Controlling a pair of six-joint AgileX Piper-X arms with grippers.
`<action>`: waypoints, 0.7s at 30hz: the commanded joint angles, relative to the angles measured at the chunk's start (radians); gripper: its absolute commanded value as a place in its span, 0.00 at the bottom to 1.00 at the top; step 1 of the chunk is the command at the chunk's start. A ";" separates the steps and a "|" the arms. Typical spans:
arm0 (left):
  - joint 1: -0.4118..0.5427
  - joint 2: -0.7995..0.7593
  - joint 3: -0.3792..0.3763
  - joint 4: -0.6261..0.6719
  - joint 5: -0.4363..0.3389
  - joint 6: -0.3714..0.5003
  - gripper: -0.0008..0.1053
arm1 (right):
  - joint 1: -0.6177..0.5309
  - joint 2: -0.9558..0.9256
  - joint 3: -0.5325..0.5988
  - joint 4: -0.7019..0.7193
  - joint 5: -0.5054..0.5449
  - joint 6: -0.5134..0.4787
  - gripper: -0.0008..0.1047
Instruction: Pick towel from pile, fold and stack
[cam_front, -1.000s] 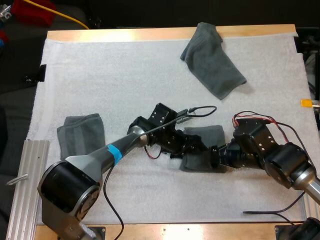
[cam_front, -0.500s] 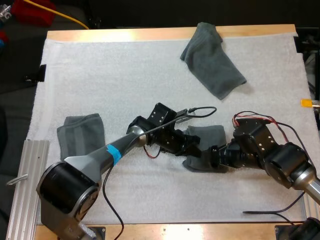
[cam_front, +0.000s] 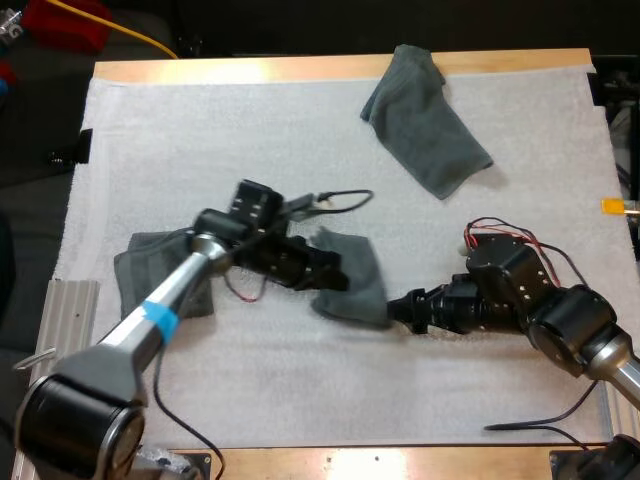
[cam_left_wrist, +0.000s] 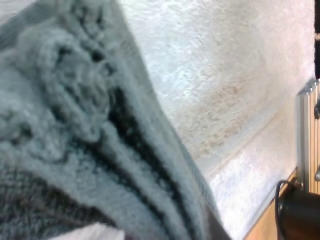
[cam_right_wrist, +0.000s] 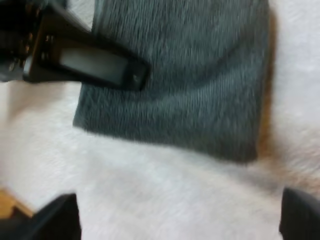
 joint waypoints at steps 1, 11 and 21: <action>0.023 -0.026 -0.015 0.048 -0.009 0.058 0.01 | -0.001 -0.004 -0.006 -0.023 -0.021 0.012 0.74; 0.219 -0.054 -0.163 0.349 -0.217 0.356 0.01 | -0.001 -0.004 -0.006 -0.028 -0.036 0.016 0.74; 0.345 -0.054 -0.210 0.490 -0.406 0.479 0.01 | 0.002 -0.004 -0.006 -0.025 -0.047 0.016 0.74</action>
